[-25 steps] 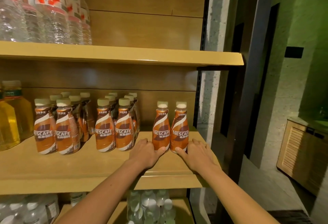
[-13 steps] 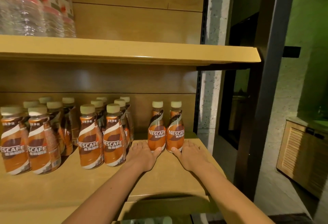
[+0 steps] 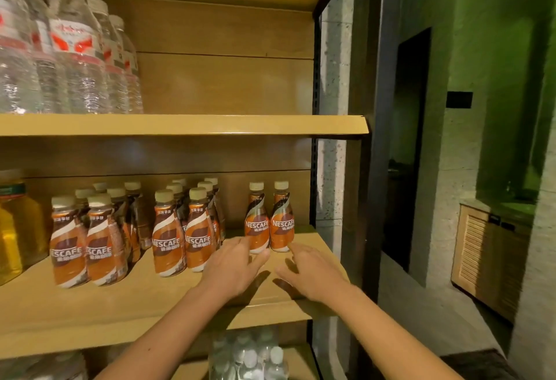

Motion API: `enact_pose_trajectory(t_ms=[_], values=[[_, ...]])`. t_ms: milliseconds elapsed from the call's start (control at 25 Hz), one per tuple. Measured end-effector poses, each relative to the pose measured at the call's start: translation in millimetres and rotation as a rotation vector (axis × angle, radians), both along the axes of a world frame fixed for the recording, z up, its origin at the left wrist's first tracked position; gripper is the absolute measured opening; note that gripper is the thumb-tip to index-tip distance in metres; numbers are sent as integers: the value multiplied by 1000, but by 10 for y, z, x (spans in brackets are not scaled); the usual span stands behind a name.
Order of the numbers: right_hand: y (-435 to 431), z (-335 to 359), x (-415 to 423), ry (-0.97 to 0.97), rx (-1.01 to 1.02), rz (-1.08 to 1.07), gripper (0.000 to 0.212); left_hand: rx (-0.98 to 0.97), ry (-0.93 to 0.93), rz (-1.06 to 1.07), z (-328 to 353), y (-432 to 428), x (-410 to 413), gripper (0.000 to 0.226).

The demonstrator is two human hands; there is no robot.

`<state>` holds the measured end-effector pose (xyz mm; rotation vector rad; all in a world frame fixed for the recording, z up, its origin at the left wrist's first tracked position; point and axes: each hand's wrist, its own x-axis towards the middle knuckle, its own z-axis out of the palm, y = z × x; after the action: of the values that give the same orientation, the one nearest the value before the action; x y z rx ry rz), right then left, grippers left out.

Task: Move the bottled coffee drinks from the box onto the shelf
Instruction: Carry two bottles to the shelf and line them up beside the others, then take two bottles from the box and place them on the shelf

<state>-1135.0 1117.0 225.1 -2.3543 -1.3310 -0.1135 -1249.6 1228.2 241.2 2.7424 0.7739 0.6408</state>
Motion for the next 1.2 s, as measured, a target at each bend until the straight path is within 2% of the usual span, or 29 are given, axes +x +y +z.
enact_pose_trajectory(t_ms=[80, 160, 280, 400, 720, 1000, 1200], values=[[-412, 123, -299, -15, 81, 58, 54, 73, -51, -116, 146, -395, -231, 52], [-846, 202, -498, -52, 140, 28, 52, 121, -129, -264, 228, -794, -385, 51], [-1529, 236, -598, -107, 193, -103, 49, 121, -211, -467, 284, -1389, -380, 49], [-2295, 179, -462, -141, 160, -293, 56, 95, -237, -638, 211, -1992, -75, 52], [-4793, -160, -146, -37, 35, -838, 59, -11, 94, -1000, -220, -4094, 1015, 61], [-6897, -233, 637, 9, -51, -1063, 64, -108, 276, -1145, -384, -6237, 2189, 65], [-7942, -201, 1377, -2, -79, -1115, 68, -183, 278, -1178, -437, -7209, 3049, 67]])
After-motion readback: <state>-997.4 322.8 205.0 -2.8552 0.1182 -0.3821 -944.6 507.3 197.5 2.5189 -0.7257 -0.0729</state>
